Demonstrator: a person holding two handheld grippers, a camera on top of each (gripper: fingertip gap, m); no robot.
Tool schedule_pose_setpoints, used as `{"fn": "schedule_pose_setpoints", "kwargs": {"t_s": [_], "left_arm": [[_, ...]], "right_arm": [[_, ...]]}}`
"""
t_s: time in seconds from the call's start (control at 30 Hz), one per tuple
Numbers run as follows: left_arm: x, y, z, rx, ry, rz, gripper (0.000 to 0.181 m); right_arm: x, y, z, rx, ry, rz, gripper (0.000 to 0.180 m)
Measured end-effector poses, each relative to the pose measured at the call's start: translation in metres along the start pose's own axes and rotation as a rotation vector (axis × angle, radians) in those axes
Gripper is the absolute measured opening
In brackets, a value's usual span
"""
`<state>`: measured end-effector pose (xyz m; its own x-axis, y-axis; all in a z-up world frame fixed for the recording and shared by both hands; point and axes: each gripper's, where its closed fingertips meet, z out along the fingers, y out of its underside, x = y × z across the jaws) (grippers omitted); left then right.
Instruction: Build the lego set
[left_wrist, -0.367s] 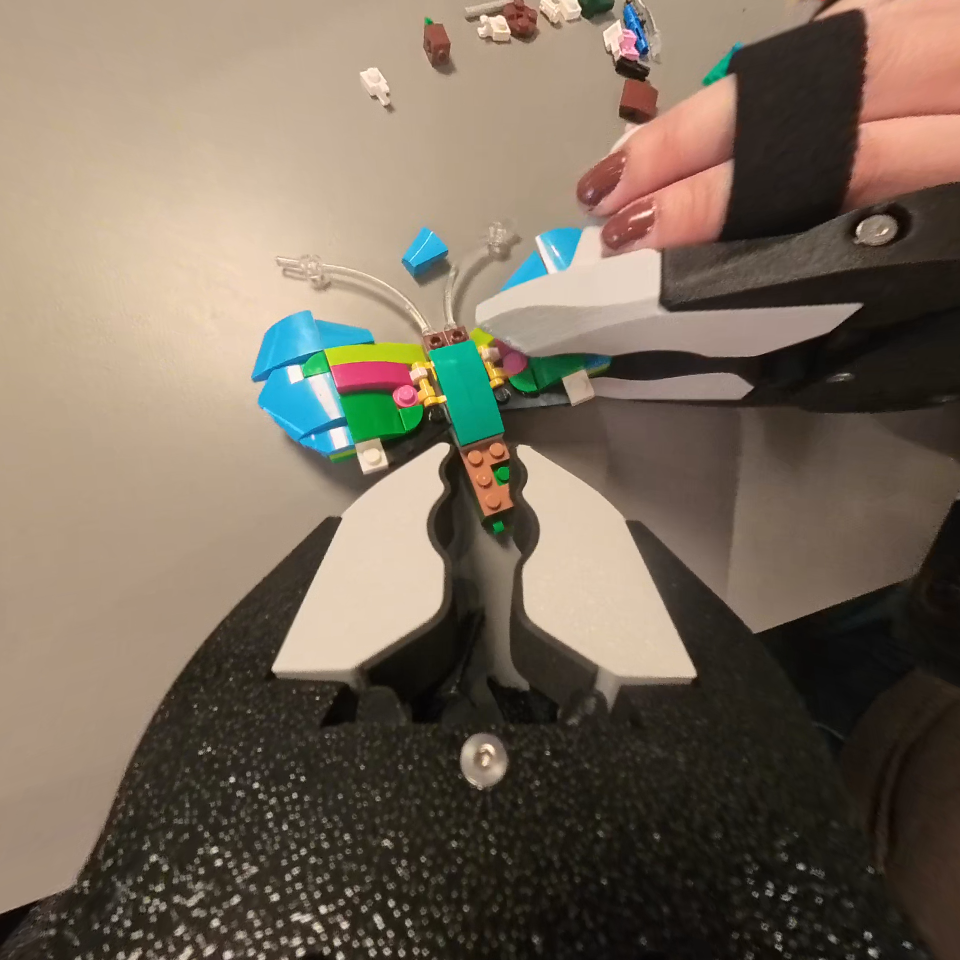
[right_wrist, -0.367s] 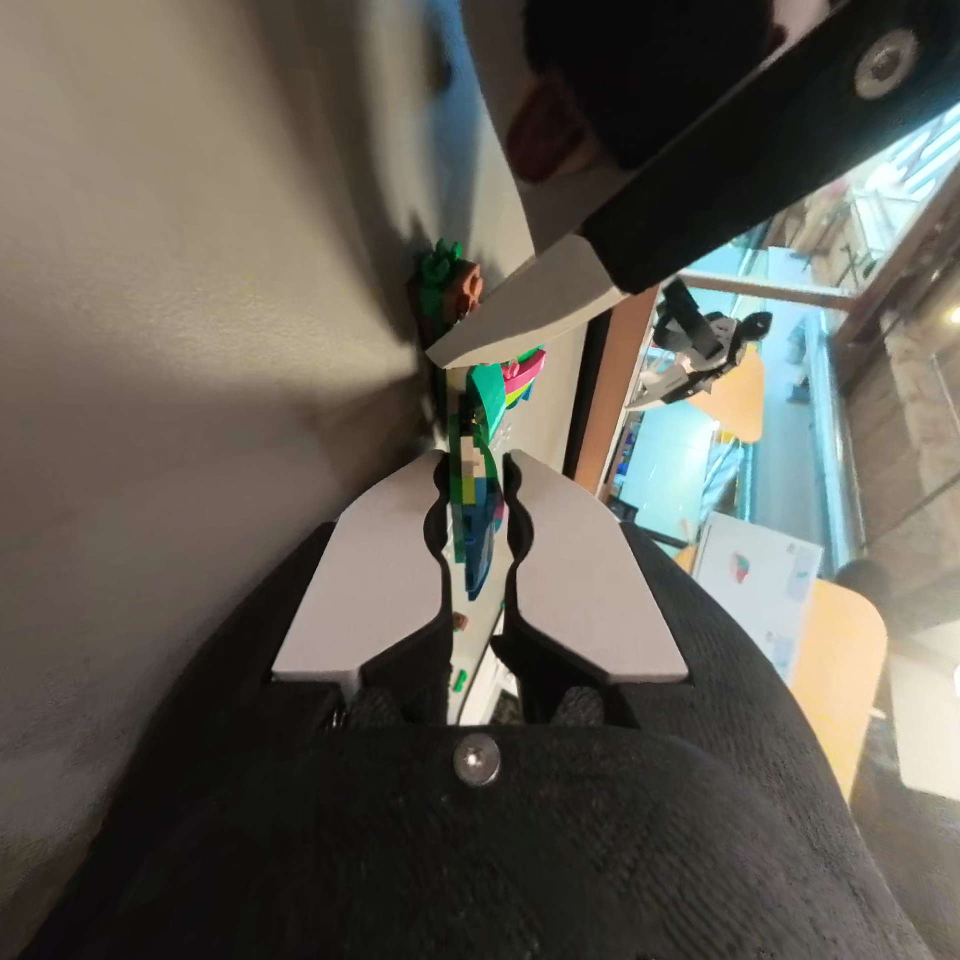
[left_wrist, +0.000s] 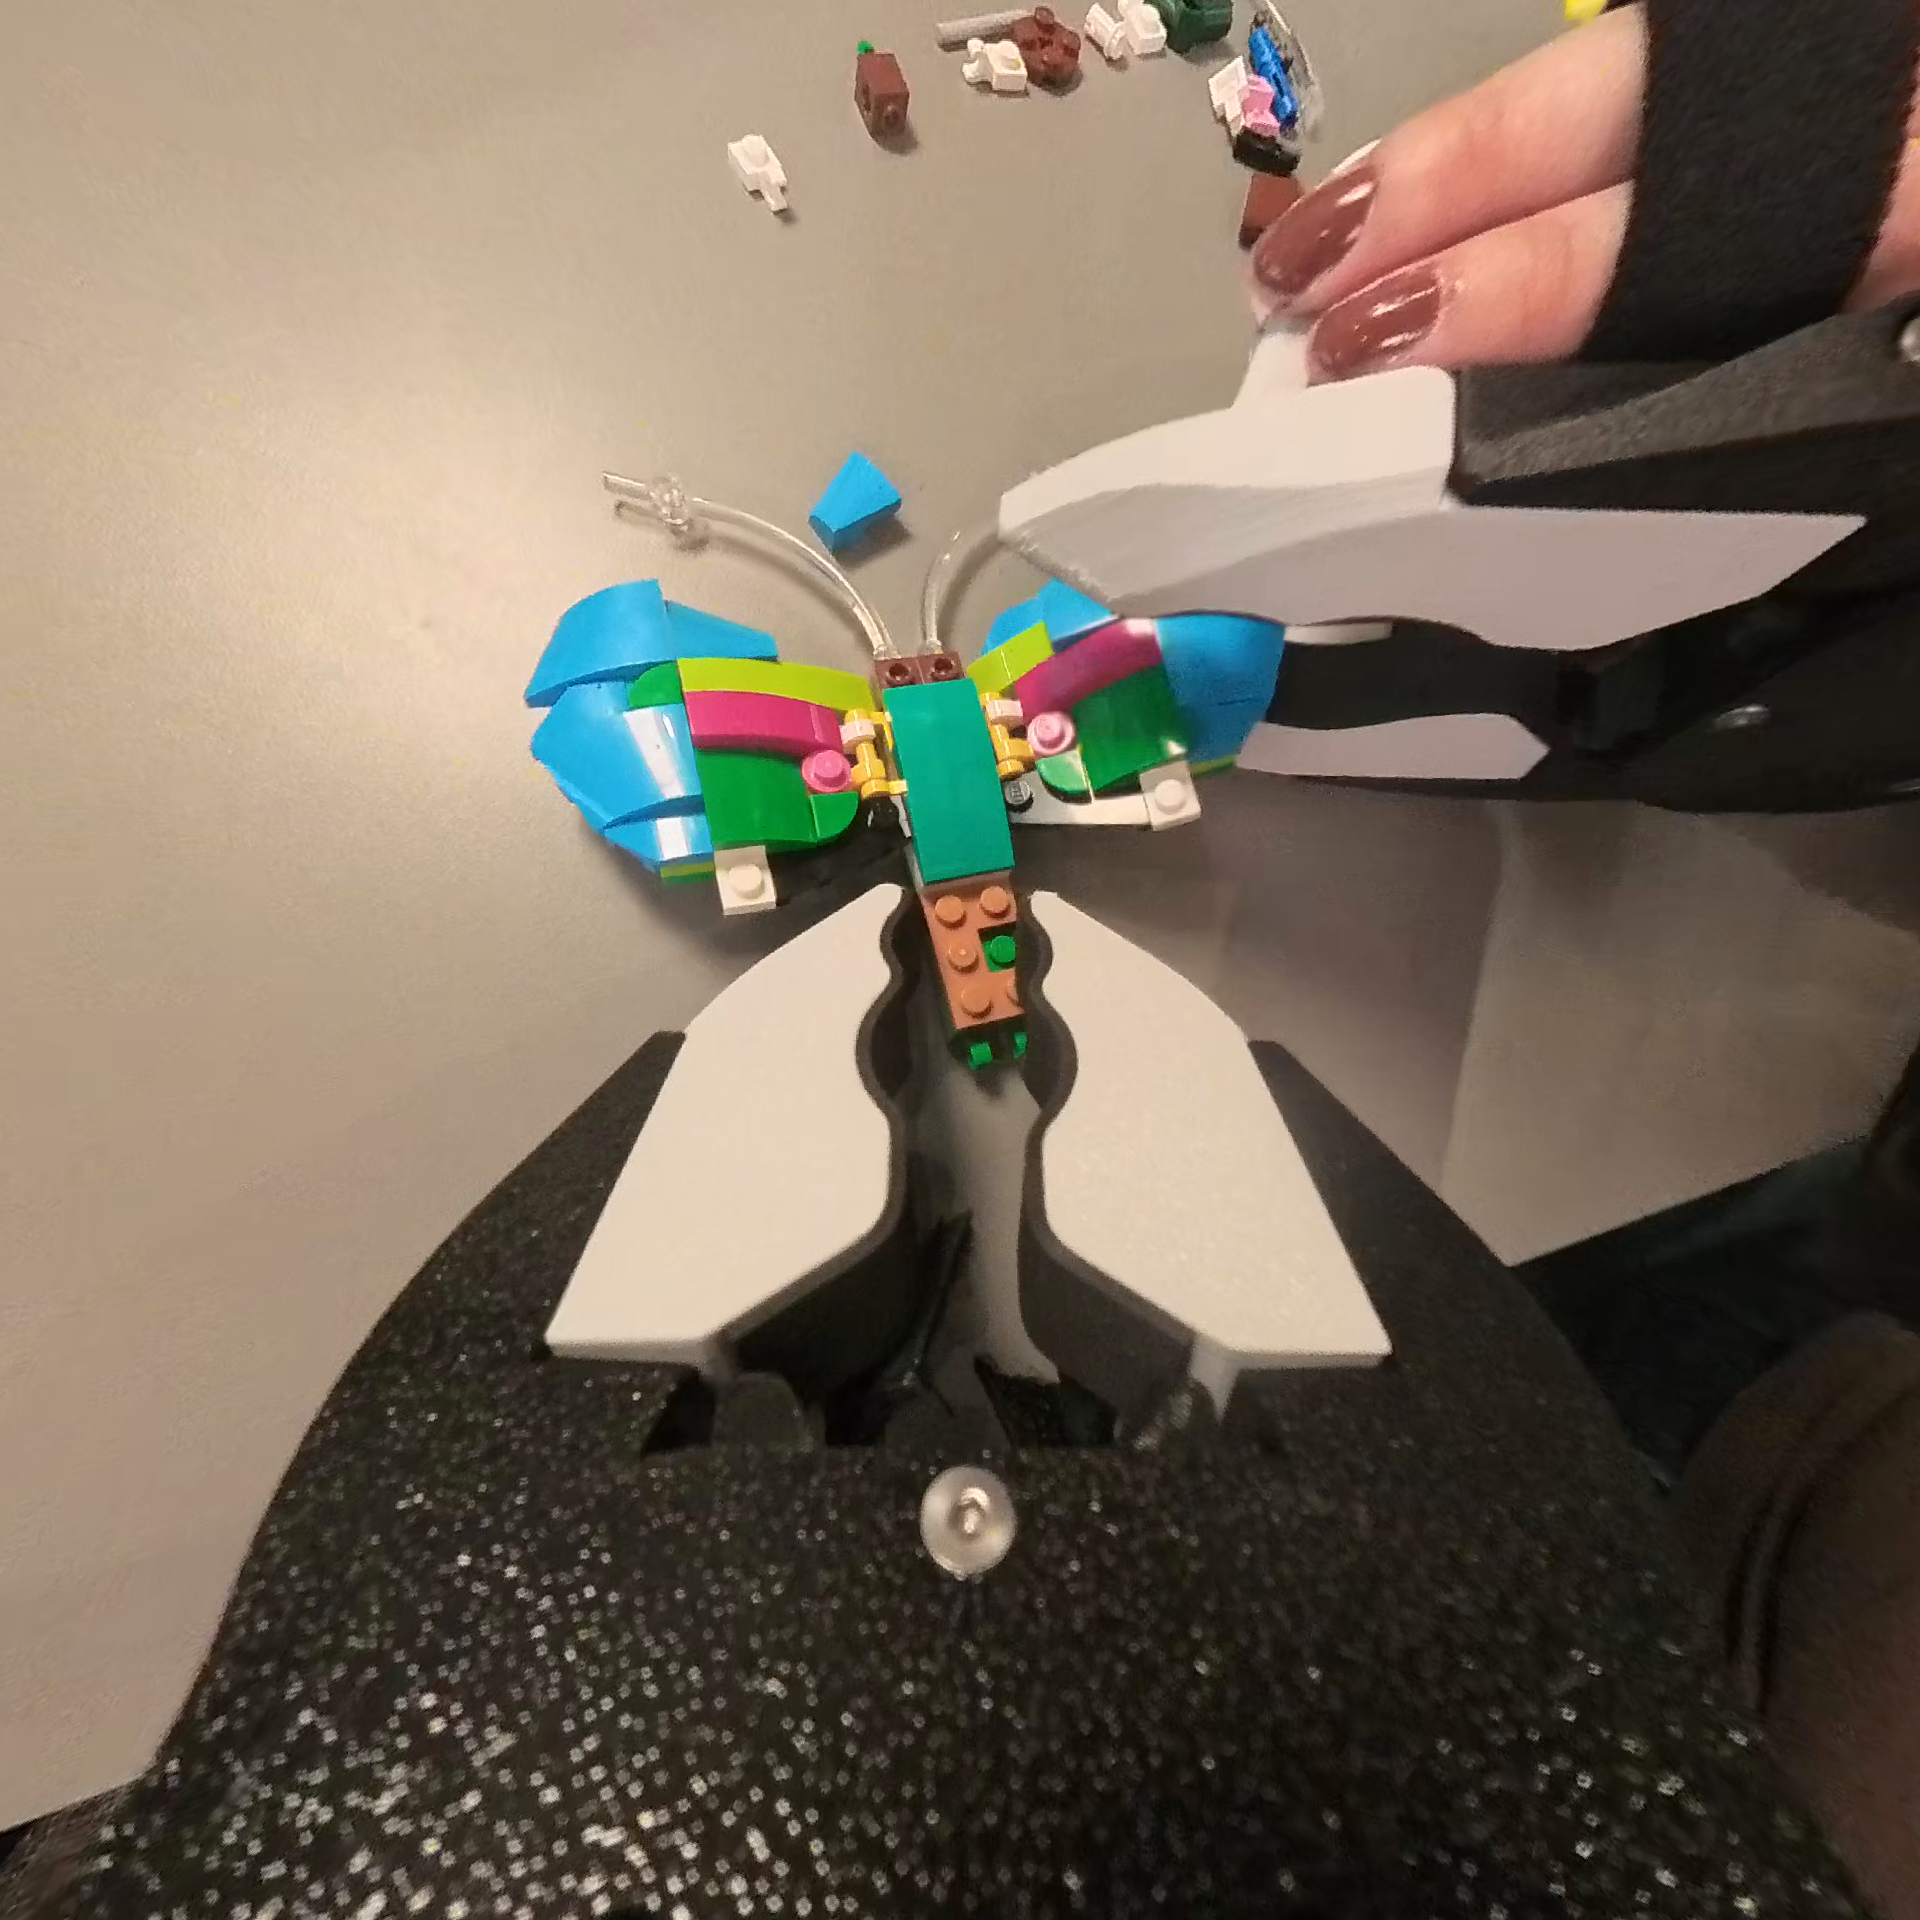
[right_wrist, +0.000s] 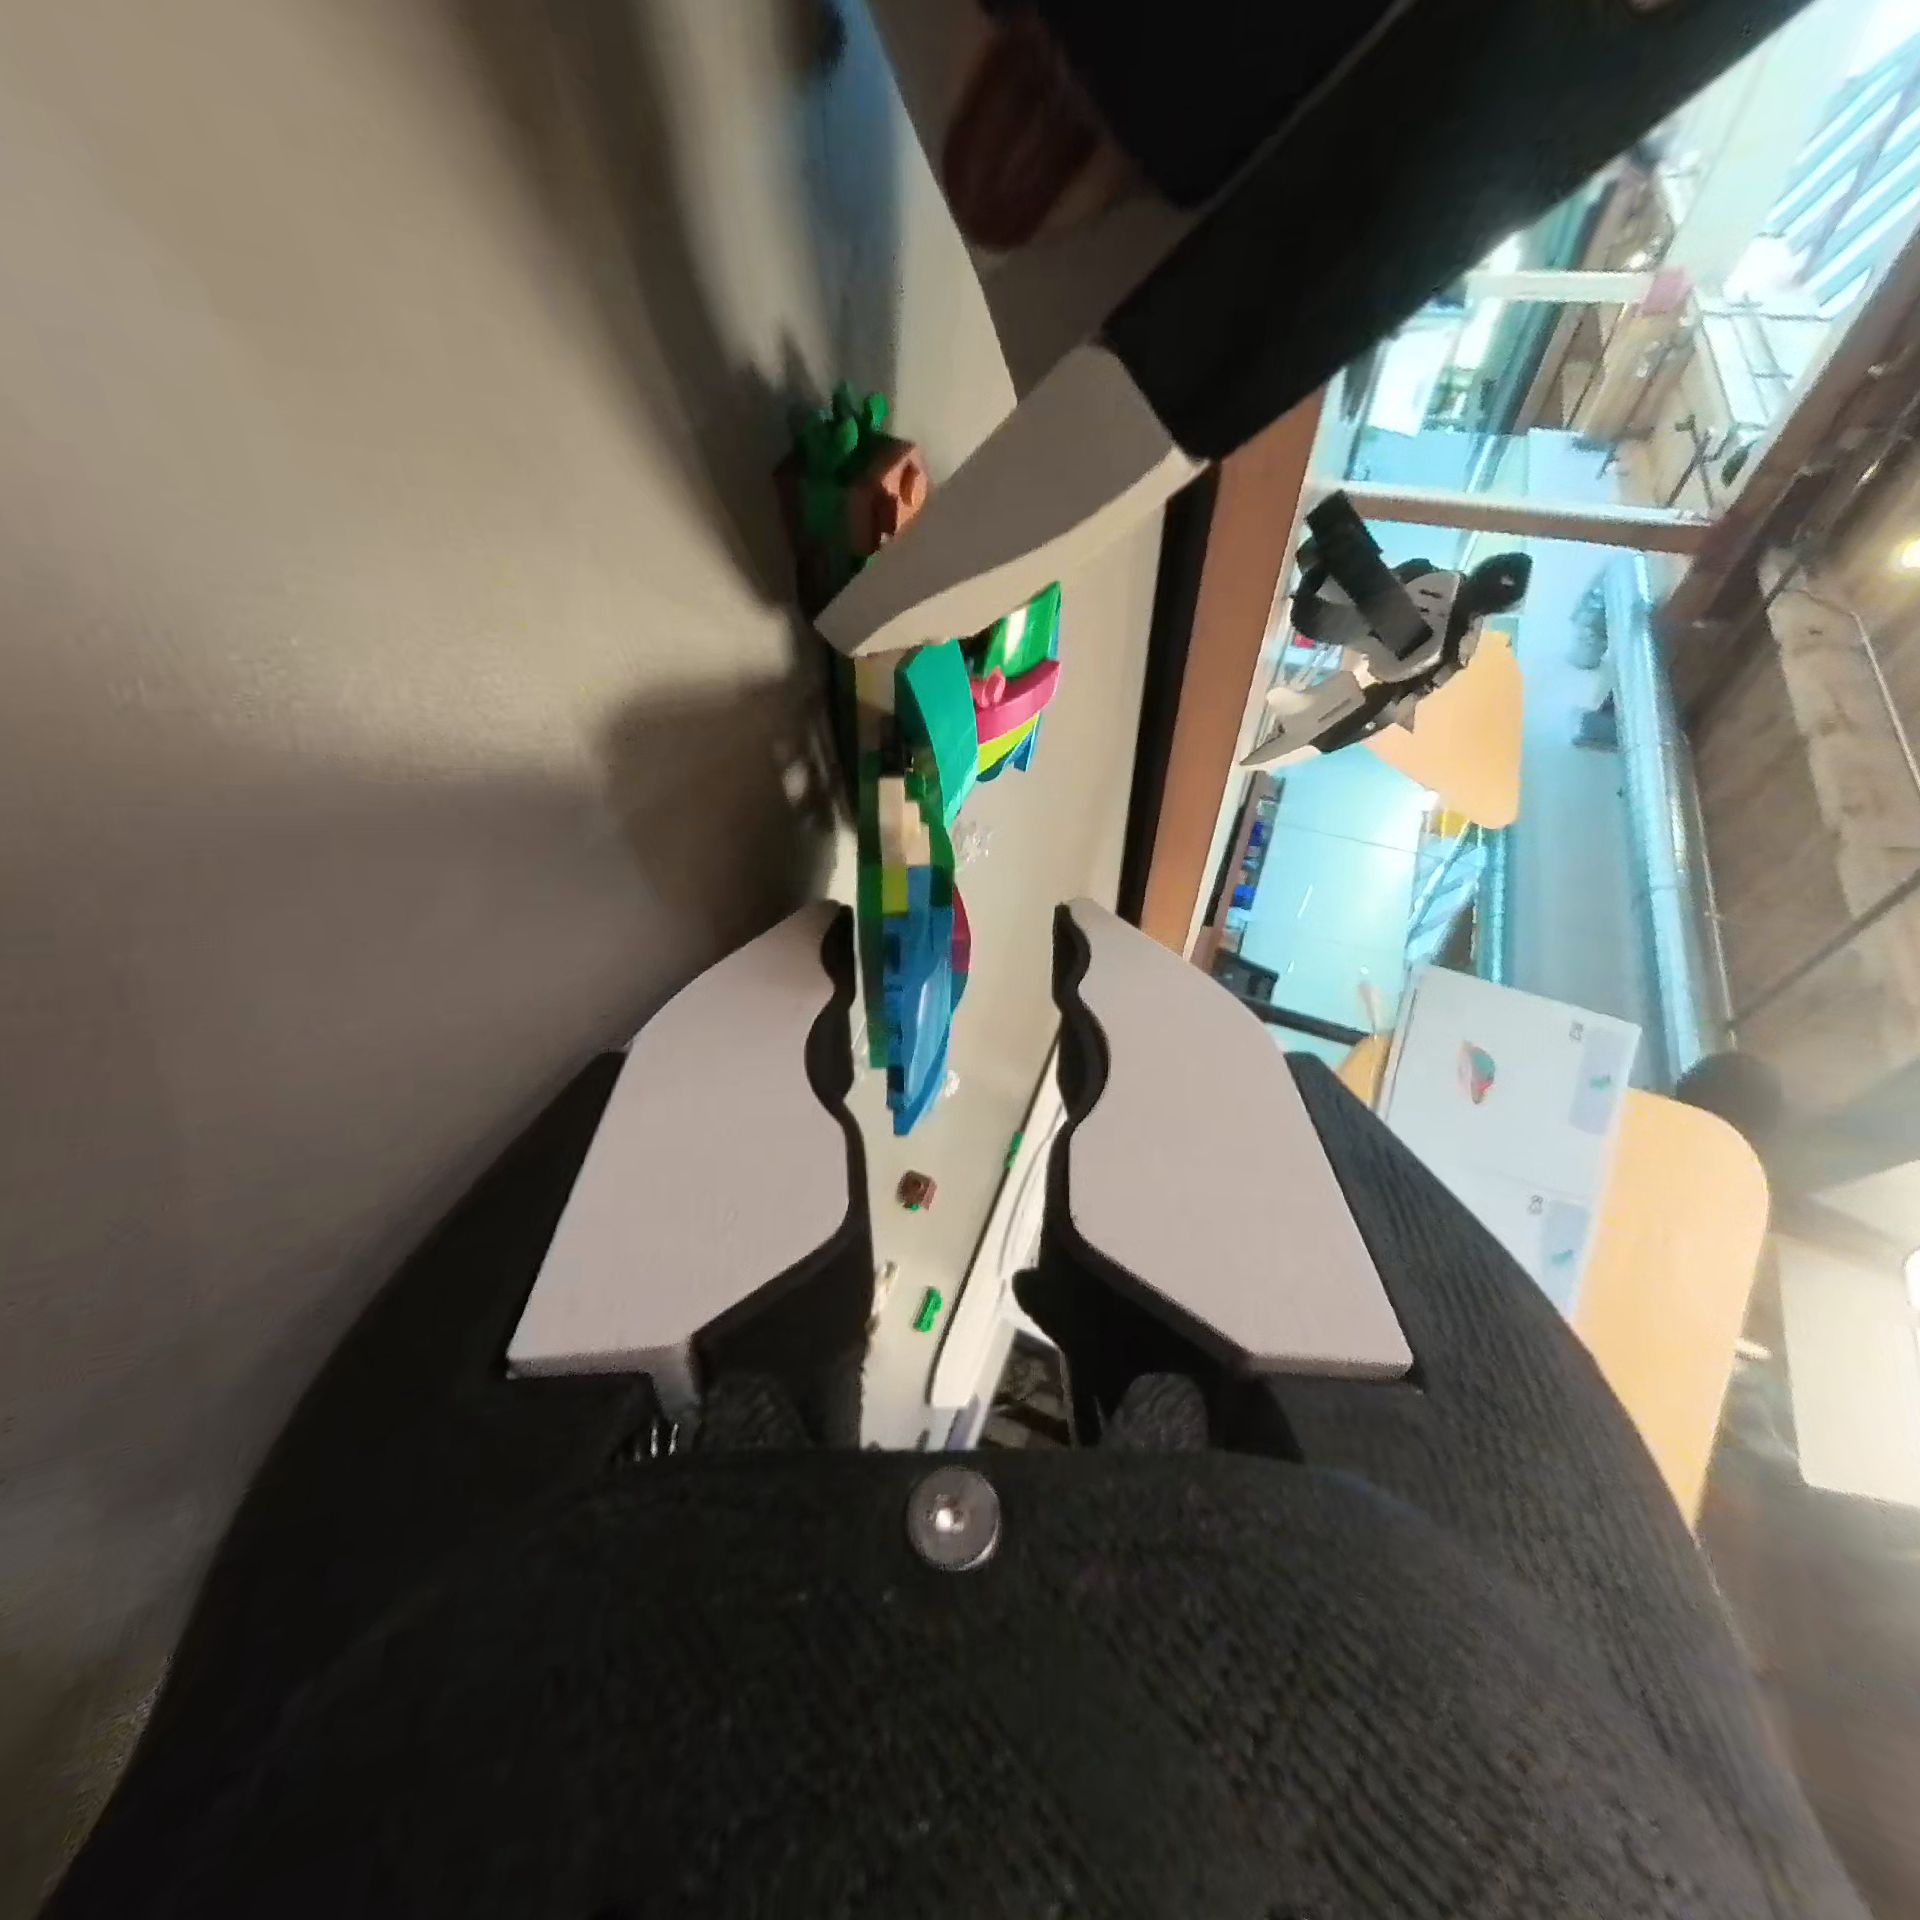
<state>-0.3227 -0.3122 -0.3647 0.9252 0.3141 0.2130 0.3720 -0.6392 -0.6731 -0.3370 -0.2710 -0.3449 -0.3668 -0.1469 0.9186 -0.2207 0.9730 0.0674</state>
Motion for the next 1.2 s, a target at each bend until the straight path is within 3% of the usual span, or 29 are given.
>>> {"fn": "schedule_pose_setpoints", "kwargs": {"t_s": [0.03, 0.43, 0.57, 0.8, 1.2], "left_arm": [[0.0, 0.0, 0.0, 0.002, 0.002, -0.004, 0.017], [0.0, -0.001, 0.001, 0.027, 0.011, -0.014, 0.017], [0.0, -0.006, -0.001, 0.067, 0.021, -0.012, 0.017], [0.002, -0.04, -0.019, 0.255, -0.147, 0.151, 0.016], [0.008, -0.074, -0.048, 0.55, -0.396, 0.397, 0.016]], "right_arm": [[0.0, 0.002, -0.001, -0.008, -0.005, 0.003, 0.036], [-0.008, 0.013, -0.026, -0.107, -0.068, 0.187, 0.047], [-0.001, 0.023, -0.036, -0.166, 0.014, 0.333, 0.051], [0.007, 0.026, -0.05, -0.175, 0.175, 0.499, 0.05], [0.027, 0.026, -0.072, -0.027, 0.276, 0.778, 0.048]]}}
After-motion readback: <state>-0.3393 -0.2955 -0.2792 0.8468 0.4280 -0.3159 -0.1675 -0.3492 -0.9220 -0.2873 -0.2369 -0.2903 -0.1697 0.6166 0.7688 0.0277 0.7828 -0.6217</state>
